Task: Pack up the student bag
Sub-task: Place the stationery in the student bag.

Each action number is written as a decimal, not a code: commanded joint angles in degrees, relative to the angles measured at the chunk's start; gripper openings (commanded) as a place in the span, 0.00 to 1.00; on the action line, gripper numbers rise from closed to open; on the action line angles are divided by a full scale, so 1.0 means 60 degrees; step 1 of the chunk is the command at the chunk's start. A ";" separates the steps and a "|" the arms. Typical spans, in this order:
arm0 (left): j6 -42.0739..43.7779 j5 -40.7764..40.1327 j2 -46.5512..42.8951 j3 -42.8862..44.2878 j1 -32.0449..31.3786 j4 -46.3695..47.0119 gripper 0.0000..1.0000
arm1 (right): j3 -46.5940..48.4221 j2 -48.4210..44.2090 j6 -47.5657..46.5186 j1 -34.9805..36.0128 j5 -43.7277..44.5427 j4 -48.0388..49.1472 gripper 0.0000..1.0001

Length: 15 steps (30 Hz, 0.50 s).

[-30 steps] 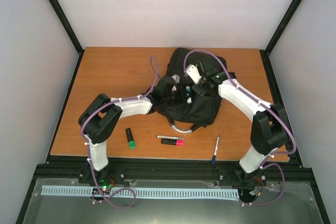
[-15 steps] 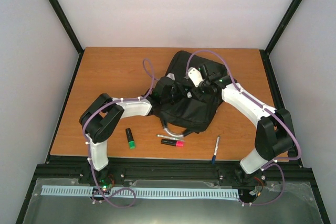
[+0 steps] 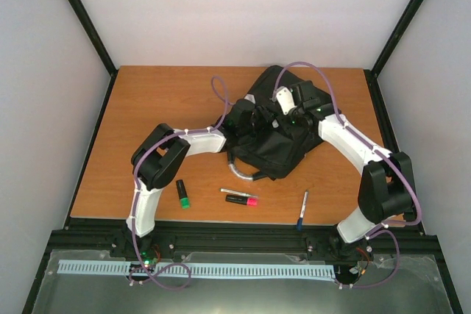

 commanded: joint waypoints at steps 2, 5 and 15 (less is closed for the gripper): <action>0.0591 -0.0010 -0.0391 0.0626 0.0039 -0.0284 0.49 | -0.0045 -0.0041 0.0217 -0.0326 -0.0485 0.0316 0.03; 0.0840 0.0236 -0.0500 0.0693 0.0015 -0.0442 0.52 | -0.0001 0.0107 0.0207 -0.0484 -0.0365 0.0384 0.03; 0.2098 0.0652 -0.1409 0.0549 -0.0354 -0.1177 0.53 | -0.0198 0.0171 0.0204 -0.0994 -0.0396 0.0527 0.03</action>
